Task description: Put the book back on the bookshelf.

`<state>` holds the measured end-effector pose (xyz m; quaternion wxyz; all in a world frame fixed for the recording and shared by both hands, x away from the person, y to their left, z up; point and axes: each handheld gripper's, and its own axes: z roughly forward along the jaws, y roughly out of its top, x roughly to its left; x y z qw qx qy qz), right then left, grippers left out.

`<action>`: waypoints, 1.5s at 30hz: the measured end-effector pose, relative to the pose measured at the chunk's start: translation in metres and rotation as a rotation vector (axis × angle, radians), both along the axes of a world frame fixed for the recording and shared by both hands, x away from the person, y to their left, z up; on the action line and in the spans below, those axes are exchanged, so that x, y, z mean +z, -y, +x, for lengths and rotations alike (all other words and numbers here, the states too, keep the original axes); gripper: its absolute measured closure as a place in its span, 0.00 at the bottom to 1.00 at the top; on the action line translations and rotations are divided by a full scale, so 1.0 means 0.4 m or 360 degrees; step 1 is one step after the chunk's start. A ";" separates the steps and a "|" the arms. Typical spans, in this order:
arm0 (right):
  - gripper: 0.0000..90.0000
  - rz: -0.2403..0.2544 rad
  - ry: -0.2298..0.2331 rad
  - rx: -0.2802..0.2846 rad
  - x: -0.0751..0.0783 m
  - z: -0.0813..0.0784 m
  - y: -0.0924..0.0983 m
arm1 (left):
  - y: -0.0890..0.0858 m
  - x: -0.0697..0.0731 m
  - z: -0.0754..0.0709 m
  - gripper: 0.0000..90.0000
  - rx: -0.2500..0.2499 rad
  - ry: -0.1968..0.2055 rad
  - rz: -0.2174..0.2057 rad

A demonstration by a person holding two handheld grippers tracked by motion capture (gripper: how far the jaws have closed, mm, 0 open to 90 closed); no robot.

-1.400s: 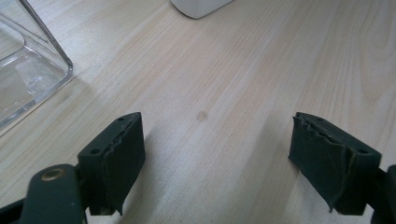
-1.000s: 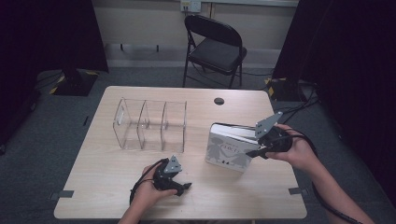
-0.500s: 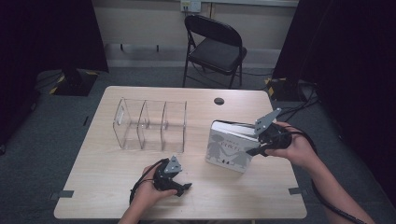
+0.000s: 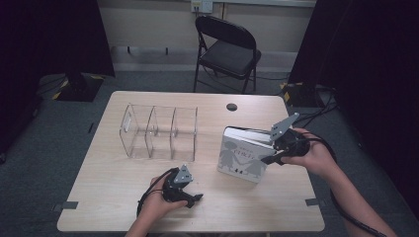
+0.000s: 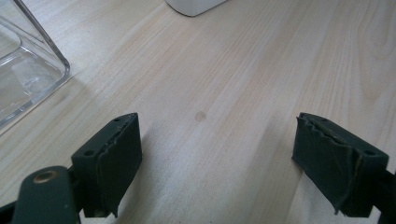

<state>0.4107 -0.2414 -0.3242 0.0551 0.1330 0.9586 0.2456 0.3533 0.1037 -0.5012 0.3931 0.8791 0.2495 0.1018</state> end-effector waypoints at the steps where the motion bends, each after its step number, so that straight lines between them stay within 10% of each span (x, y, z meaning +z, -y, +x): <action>1: 0.79 0.0009 0.0003 -0.0002 0.002 0.001 0.002 | 0.000 0.000 0.000 0.17 -0.0001 0.0000 -0.0003; 12: 0.72 0.0003 -0.0017 -0.0018 -0.010 0.000 0.002 | 0.018 0.000 -0.002 0.10 0.0024 -0.0021 0.0023; 31: 0.64 0.0029 -0.0025 -0.0032 -0.031 -0.005 0.001 | 0.051 0.046 0.030 0.18 -0.0033 -0.0129 0.0302; 45: 0.57 0.0004 -0.0015 -0.0090 -0.028 -0.014 0.008 | 0.078 0.133 0.082 0.18 -0.0016 -0.0144 0.0297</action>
